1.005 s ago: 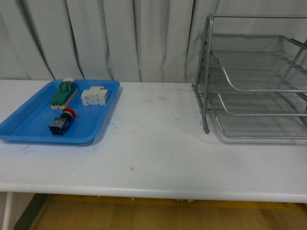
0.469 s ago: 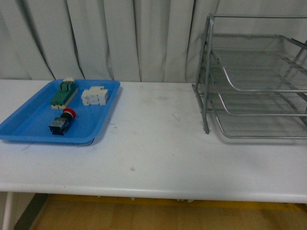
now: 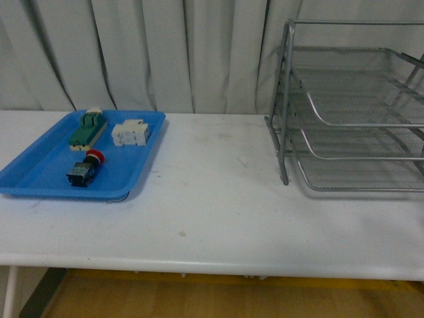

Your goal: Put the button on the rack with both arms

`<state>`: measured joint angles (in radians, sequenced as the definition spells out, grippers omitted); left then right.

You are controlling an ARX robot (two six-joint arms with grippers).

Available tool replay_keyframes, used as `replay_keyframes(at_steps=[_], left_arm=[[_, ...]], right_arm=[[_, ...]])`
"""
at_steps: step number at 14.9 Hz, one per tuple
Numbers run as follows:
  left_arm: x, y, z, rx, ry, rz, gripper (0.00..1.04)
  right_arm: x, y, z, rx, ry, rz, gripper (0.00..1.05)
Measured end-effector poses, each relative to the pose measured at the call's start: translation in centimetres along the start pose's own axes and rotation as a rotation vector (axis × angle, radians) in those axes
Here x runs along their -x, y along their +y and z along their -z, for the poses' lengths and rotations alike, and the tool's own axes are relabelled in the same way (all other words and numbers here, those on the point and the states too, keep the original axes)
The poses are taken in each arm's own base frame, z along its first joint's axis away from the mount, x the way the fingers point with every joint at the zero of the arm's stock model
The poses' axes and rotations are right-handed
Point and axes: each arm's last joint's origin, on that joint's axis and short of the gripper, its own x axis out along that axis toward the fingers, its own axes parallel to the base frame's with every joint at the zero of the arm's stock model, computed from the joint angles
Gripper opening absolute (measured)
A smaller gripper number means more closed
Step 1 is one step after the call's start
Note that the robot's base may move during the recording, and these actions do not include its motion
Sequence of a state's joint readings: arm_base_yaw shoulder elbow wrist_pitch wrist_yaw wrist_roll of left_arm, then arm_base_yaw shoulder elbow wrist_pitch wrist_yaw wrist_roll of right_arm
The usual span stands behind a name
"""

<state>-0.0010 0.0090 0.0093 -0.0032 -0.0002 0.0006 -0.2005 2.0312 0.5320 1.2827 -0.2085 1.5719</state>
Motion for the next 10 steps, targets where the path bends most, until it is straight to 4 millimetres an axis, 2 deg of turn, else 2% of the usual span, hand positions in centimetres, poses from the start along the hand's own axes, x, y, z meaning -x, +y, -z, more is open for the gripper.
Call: replay_keyframes(at_steps=[2,5,6,8,10], left_arm=[[0.0,0.0,0.0,0.0,0.0,0.0,0.98],[0.0,0.0,0.0,0.0,0.0,0.0,0.98],[0.0,0.0,0.0,0.0,0.0,0.0,0.98],[0.0,0.0,0.0,0.0,0.0,0.0,0.98],[0.0,0.0,0.0,0.0,0.0,0.0,0.98]], right_arm=[[-1.2,-1.1,0.1,-0.005,0.002,0.028,0.98],[-3.3,0.5,0.6,0.048,0.027,-0.05,0.98],[-3.8,0.4,0.8,0.065,0.035,-0.056,0.98],[-4.3,-0.7,1.1,0.069,0.048,-0.021,0.98],[-4.4,-0.8,1.6,0.079,0.066,-0.019,0.98]])
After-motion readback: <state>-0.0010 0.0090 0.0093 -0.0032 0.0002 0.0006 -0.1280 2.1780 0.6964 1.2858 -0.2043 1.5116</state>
